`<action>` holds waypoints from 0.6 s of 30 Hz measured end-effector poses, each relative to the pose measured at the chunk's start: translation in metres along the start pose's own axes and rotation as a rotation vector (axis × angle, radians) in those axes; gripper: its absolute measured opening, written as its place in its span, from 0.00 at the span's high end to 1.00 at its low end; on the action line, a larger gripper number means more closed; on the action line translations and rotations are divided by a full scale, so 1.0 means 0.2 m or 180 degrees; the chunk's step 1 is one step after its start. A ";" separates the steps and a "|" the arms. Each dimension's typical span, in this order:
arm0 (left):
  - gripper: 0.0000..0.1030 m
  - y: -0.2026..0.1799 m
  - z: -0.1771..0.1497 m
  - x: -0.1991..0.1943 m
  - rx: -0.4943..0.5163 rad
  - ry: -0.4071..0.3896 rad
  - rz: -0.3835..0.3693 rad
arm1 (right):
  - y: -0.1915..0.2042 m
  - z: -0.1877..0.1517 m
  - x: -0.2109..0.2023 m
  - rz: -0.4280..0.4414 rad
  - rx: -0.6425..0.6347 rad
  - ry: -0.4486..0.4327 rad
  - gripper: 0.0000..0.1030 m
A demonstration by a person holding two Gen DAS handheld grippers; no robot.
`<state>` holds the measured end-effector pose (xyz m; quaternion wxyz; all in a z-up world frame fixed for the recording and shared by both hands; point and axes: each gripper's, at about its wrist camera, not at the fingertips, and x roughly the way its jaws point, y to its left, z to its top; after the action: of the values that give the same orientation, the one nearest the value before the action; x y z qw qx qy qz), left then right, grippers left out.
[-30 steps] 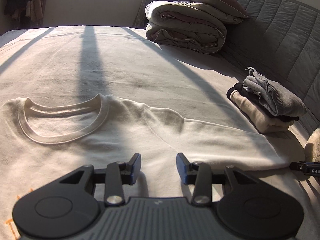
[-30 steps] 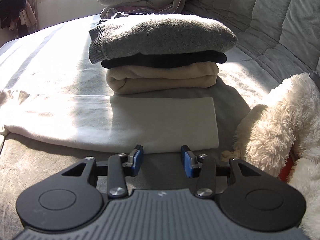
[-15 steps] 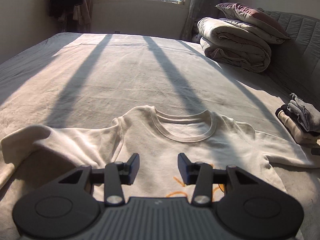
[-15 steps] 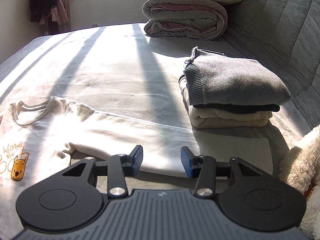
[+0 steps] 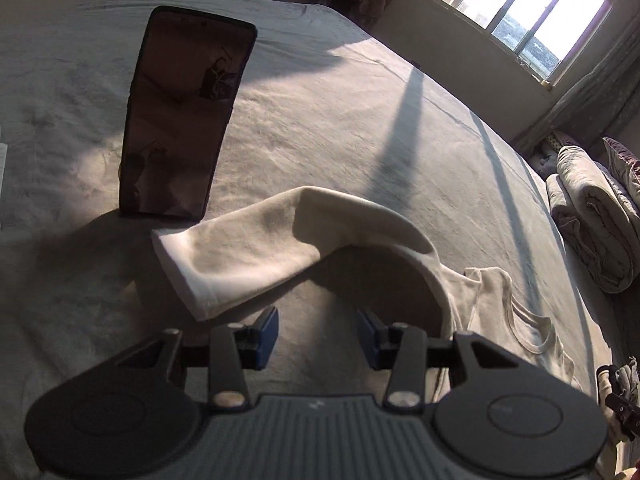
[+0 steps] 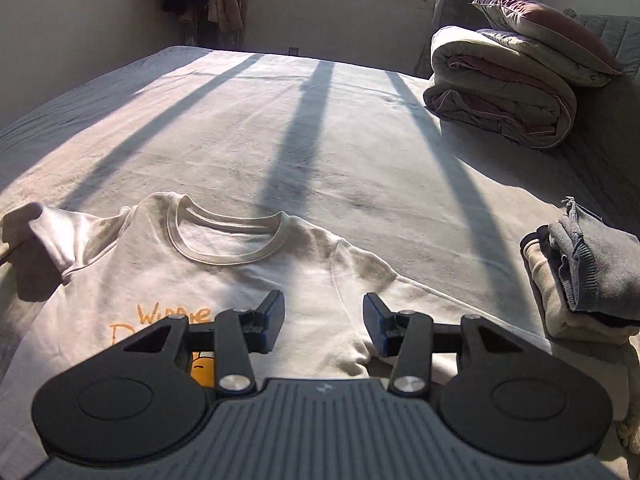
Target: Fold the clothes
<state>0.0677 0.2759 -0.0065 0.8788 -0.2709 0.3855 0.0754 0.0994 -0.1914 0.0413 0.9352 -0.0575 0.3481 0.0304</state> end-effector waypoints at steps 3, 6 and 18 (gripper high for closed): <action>0.57 0.20 0.04 0.01 -0.0441 0.0129 0.0012 | 0.15 0.04 0.02 0.0139 -0.0076 -0.0001 0.53; 0.58 0.37 0.06 0.04 -0.0864 0.0247 -0.0048 | 0.30 0.08 0.07 0.0306 -0.0074 0.0017 0.53; 0.71 0.52 0.05 0.20 -0.1464 0.0070 -0.0393 | 0.78 0.20 0.30 0.0882 -0.0087 0.0165 0.53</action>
<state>0.0653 0.3651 -0.0730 0.7926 -0.4879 0.3505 0.1044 0.1554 -0.0299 0.0197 0.9119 -0.0223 0.3763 0.1625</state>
